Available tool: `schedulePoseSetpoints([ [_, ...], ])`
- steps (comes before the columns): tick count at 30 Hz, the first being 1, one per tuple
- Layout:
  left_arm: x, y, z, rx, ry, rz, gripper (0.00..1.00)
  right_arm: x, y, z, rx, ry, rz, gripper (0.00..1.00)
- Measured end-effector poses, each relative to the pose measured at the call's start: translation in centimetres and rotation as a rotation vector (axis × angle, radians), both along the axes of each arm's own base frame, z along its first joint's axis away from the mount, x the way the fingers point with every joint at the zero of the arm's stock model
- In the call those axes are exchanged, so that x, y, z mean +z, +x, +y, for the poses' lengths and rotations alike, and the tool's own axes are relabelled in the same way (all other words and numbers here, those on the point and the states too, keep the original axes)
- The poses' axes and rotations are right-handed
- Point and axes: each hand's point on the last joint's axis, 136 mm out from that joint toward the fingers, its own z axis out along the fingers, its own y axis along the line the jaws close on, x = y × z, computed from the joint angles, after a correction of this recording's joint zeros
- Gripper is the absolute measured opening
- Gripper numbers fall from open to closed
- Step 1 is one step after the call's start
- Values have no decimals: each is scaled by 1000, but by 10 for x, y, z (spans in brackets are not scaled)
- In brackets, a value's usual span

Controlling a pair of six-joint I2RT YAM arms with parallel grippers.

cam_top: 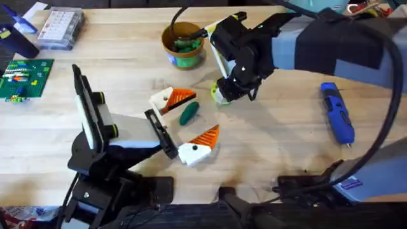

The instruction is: Pick up the gripper from the table and insert it into the empty holder that is missing its gripper. Then pick up a screw, insert it into the mounting hole, and use the screwdriver to tighten it. Finally, clean up the table by picking up the vegetable and placing it into the bucket.

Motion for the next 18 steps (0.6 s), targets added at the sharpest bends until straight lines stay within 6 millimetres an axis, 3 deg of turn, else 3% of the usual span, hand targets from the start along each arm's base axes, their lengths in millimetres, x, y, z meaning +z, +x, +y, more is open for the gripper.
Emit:
schedulePoseSetpoints([
  [5,0,0,0,0,0,0,994,-1,0,0,0,-3,3,315],
  [11,0,0,0,0,0,0,994,-1,0,-1,-8,-7,3,14],
  [18,0,0,0,0,0,0,994,-1,0,-2,-9,-9,2,4],
])
